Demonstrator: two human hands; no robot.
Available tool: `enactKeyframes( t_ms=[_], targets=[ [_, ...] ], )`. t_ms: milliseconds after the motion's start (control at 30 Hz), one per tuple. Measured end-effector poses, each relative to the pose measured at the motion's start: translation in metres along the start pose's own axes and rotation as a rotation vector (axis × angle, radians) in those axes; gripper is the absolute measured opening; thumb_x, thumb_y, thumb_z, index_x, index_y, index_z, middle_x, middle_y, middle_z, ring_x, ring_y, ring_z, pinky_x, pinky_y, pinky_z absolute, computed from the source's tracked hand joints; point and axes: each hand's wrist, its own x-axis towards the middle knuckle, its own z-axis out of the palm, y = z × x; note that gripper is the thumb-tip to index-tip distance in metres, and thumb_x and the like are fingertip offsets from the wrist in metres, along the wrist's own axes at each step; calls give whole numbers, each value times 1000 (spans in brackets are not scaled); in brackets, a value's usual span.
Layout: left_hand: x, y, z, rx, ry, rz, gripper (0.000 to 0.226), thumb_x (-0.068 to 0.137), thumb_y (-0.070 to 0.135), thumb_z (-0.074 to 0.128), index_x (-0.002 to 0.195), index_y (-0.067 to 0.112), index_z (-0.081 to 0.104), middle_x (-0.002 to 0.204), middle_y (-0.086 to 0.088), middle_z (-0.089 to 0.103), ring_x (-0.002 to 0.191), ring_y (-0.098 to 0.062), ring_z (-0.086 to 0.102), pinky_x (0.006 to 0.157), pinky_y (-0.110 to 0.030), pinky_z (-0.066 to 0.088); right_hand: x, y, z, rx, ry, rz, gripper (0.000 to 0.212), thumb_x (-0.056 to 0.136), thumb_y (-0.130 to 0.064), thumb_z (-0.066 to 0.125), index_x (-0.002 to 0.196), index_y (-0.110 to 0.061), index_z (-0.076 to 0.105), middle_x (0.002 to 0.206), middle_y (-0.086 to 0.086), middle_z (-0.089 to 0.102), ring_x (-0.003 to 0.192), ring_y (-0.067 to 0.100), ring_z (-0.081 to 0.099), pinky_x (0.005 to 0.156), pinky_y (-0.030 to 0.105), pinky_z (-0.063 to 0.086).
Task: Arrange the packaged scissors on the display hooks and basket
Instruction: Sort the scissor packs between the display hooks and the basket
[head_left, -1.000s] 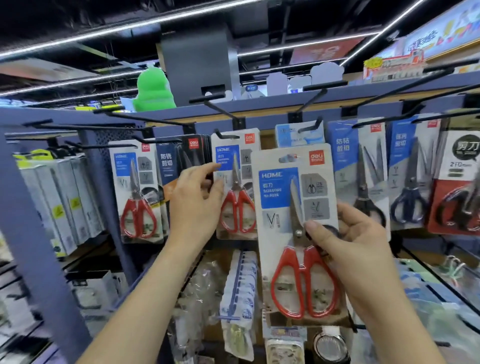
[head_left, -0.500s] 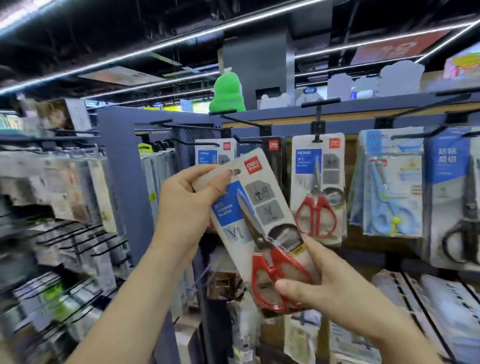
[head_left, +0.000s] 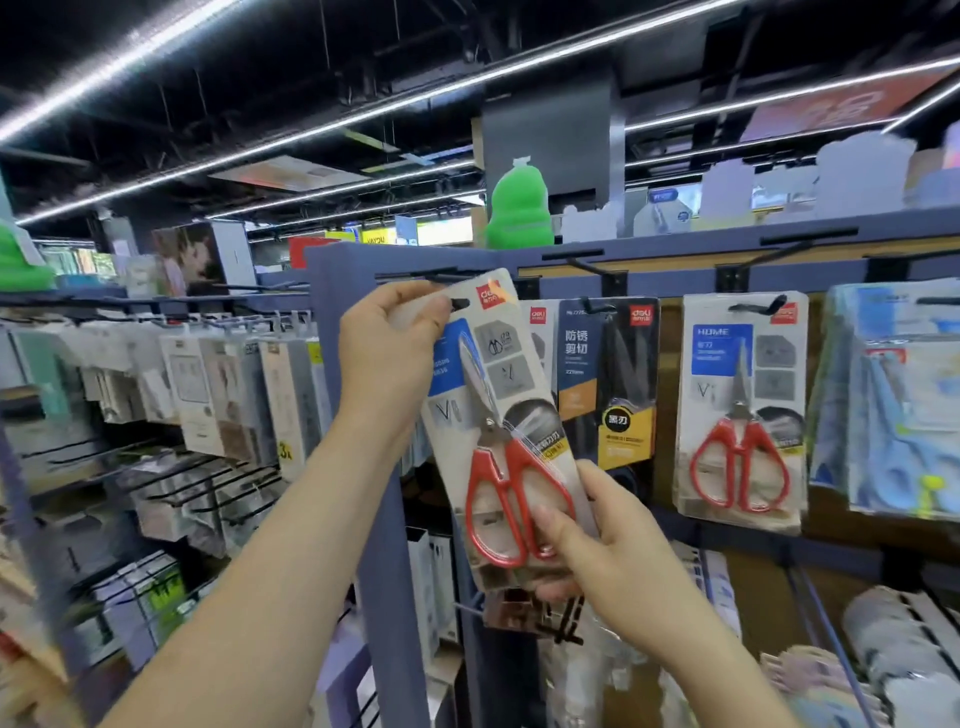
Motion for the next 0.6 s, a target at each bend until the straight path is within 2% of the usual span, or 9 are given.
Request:
enactKeyframes(
  t_ms=[67, 133, 233, 300, 367, 433, 500, 533, 600],
  targets=[
    [9, -5, 5, 53, -10, 5, 17, 94, 12, 63, 84, 26, 66, 86, 4, 70, 78, -16, 67, 74, -37, 59, 3, 1, 5, 53, 7, 19, 12, 99, -17, 56, 106, -25, 61, 92, -5, 73, 79, 20, 74, 58, 32, 60],
    [15, -9, 11, 138, -27, 55, 17, 98, 13, 56, 86, 21, 66, 82, 7, 67, 75, -12, 61, 71, -30, 51, 4, 1, 10, 95, 18, 30, 11, 99, -17, 56, 107, -23, 61, 94, -1, 74, 79, 22, 75, 57, 33, 60],
    [22, -12, 17, 267, -20, 99, 20, 102, 18, 48, 88, 18, 62, 75, 9, 60, 67, -8, 51, 58, -20, 40, 7, 3, 15, 106, 51, 23, 10, 99, -17, 56, 103, -23, 63, 95, 4, 73, 79, 24, 74, 57, 34, 59],
    [27, -11, 21, 299, -31, 56, 22, 103, 19, 44, 88, 18, 61, 73, 8, 58, 60, -7, 45, 51, -21, 36, 8, 4, 17, 76, 72, 4, 12, 99, -16, 57, 101, -26, 63, 94, 2, 73, 79, 23, 74, 57, 34, 59],
    [30, -13, 25, 294, -80, -24, 26, 104, 16, 40, 88, 21, 60, 84, 3, 64, 60, -7, 46, 51, -23, 37, 8, 3, 18, 68, 85, -5, 11, 99, -15, 56, 101, -24, 62, 93, 3, 73, 76, 24, 74, 55, 36, 60],
    [33, -19, 29, 279, -132, -91, 26, 104, 12, 38, 98, 21, 61, 104, -2, 67, 70, -8, 57, 53, -24, 44, 9, 1, 20, 53, 105, -5, 10, 99, -15, 56, 100, -23, 62, 91, 6, 72, 70, 28, 73, 54, 38, 60],
    [29, -26, 29, 265, -191, -99, 30, 102, 7, 39, 115, 24, 60, 128, -5, 59, 99, -15, 65, 71, -32, 57, 11, 1, 22, 43, 129, 2, 9, 99, -15, 56, 100, -22, 61, 90, 6, 72, 64, 30, 73, 52, 39, 60],
    [24, -30, 28, 289, -213, -66, 35, 101, 7, 41, 126, 26, 56, 140, -5, 50, 116, -19, 60, 87, -37, 57, 13, 0, 24, 39, 142, 5, 9, 99, -15, 55, 100, -22, 61, 90, 6, 71, 63, 29, 72, 52, 38, 59],
    [8, -39, 21, 387, -226, 38, 46, 101, 15, 47, 145, 27, 42, 156, 1, 31, 140, -18, 37, 112, -40, 39, 18, 1, 27, 12, 186, 4, 7, 99, -17, 55, 98, -22, 61, 89, 4, 70, 66, 23, 72, 51, 34, 59]
  ],
)
